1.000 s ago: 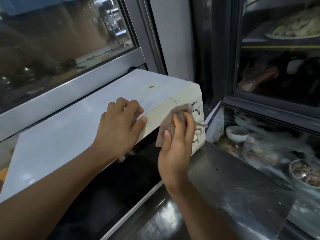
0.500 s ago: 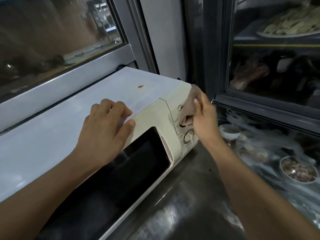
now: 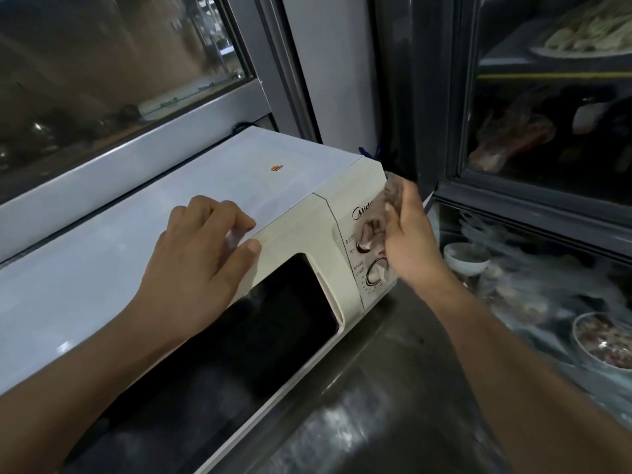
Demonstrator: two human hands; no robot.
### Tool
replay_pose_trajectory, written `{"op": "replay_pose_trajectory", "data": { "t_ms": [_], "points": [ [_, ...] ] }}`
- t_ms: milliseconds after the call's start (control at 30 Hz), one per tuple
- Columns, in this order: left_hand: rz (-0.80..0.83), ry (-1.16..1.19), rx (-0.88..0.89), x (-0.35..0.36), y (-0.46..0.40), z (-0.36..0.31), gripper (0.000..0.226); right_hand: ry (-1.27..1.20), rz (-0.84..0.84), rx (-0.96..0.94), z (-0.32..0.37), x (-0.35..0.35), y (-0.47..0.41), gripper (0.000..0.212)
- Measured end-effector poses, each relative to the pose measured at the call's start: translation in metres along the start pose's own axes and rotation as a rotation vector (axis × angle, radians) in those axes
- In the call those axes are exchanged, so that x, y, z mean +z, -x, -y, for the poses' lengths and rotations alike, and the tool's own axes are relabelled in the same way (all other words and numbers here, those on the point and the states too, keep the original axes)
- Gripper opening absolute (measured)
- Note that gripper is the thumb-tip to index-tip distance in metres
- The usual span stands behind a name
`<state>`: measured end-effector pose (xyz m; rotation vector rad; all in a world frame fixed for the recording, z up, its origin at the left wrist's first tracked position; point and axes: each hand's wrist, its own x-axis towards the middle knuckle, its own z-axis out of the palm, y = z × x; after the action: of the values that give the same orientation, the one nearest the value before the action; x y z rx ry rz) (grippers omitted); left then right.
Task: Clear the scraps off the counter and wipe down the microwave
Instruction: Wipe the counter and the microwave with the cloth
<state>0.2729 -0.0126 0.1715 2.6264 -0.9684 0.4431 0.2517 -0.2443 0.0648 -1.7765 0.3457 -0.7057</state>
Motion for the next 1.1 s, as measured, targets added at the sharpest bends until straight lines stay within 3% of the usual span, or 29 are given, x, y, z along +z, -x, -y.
{"op": "replay_pose_trajectory", "data": {
  "t_ms": [200, 367, 633, 800, 1000, 1100],
  "points": [
    [-0.011, 0.001, -0.001, 0.0, 0.002, -0.003, 0.041, -0.231, 0.02, 0.1, -0.032, -0.014, -0.012, 0.019],
    [-0.026, 0.004, 0.017, 0.0, 0.002, -0.003, 0.043, -0.155, 0.07, 0.262, -0.079, -0.005, 0.021, 0.02],
    [-0.015, -0.022, 0.018, 0.0, 0.001, -0.003, 0.048, -0.029, -0.135, -0.1, -0.04, -0.007, 0.009, 0.032],
    [-0.015, -0.02, 0.019, 0.001, 0.001, -0.002, 0.041, 0.074, -0.153, 0.06, -0.051, 0.003, 0.028, 0.021],
    [-0.007, -0.005, 0.008, 0.001, 0.001, -0.003, 0.039, 0.15, -0.437, -0.019, -0.019, 0.021, 0.044, 0.018],
    [-0.008, -0.003, 0.0, 0.001, 0.001, -0.003, 0.039, 0.115, -0.426, -0.023, -0.012, 0.035, 0.068, 0.017]
  ]
}}
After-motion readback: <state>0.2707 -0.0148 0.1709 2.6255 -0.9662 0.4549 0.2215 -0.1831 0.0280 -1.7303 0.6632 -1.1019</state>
